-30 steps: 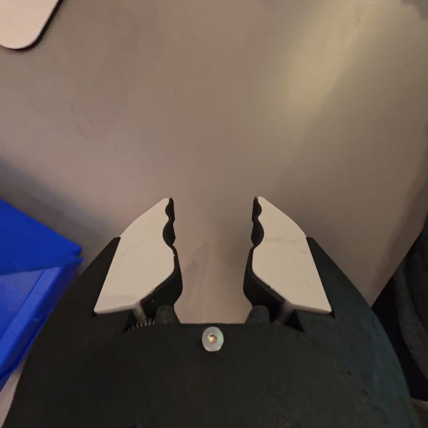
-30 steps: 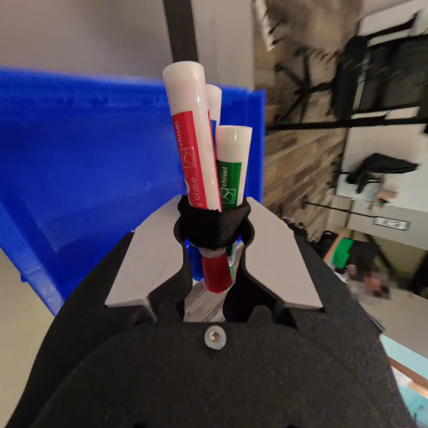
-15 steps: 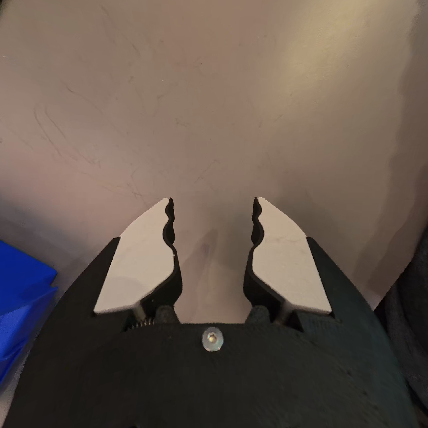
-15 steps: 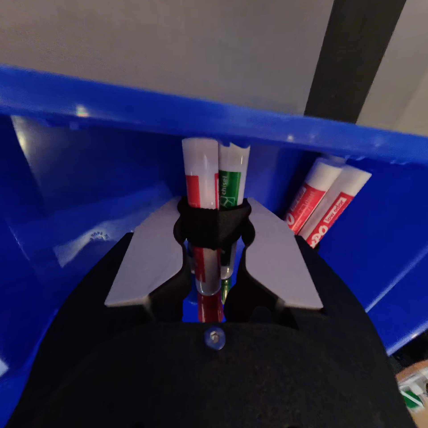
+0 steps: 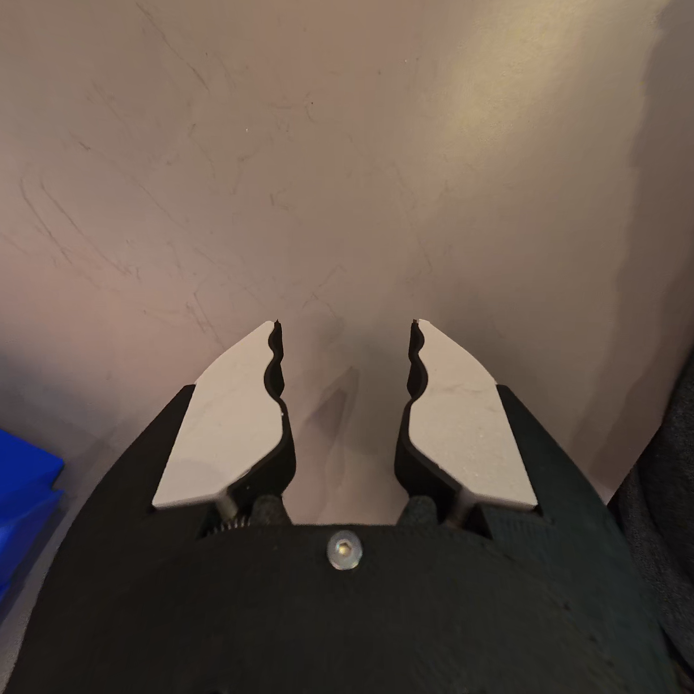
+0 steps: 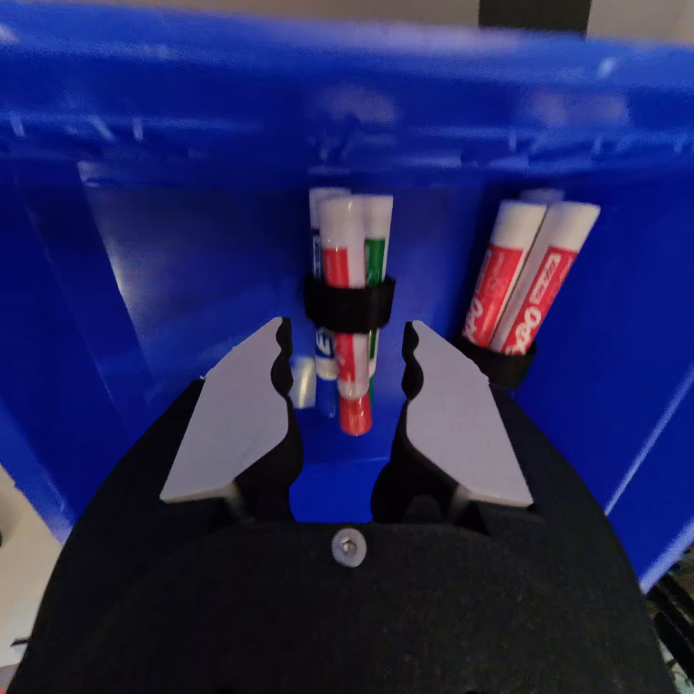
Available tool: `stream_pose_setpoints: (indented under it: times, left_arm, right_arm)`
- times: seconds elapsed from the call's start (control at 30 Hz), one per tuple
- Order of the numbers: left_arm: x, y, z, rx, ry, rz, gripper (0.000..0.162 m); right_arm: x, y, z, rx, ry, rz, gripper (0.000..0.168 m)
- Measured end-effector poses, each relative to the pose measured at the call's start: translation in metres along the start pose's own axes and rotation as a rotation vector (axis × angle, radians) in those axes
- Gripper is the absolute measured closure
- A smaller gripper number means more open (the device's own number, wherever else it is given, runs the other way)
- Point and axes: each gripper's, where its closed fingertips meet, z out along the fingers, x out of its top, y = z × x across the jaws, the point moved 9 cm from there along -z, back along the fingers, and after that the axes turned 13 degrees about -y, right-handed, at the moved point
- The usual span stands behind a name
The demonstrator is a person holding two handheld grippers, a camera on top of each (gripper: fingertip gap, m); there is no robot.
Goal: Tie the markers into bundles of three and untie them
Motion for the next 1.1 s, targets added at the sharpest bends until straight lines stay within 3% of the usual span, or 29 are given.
stream_pose_setpoints:
  times: [0.03, 0.23, 0.33, 0.43, 0.57, 0.73, 0.87, 1.1]
  left_arm:
    - [-0.001, 0.000, -0.001, -0.001, 0.007, -0.003, 0.098]
    - [-0.005, 0.002, -0.001, -0.003, 0.036, -0.021, 0.098]
    - [-0.007, 0.004, -0.002, 0.004, 0.042, -0.021, 0.098]
    - [-0.013, 0.006, -0.010, 0.028, 0.055, -0.024, 0.097]
    - [-0.028, -0.002, -0.037, 0.096, 0.153, -0.065, 0.096]
    - [-0.059, -0.021, -0.069, 0.207, 0.240, -0.138, 0.094]
    - [-0.094, -0.041, -0.088, 0.311, 0.232, -0.203, 0.095]
    - [-0.135, -0.084, -0.118, 0.451, 0.185, -0.232, 0.096]
  right_arm:
    - [-0.005, 0.000, -0.002, -0.003, 0.006, 0.010, 0.112]
    - [-0.012, 0.001, 0.021, -0.008, -0.117, 0.009, 0.121]
    - [-0.008, 0.003, 0.016, 0.006, -0.070, 0.029, 0.122]
    - [-0.016, 0.002, -0.013, -0.009, 0.015, 0.071, 0.120]
    - [-0.046, -0.018, -0.071, -0.168, 0.113, 0.204, 0.119]
    - [-0.057, -0.079, -0.106, -0.307, 0.172, 0.326, 0.121]
    - [-0.027, -0.141, -0.121, -0.422, 0.260, 0.300, 0.124]
    - [0.090, -0.235, -0.125, -0.400, 0.599, 0.142, 0.127]
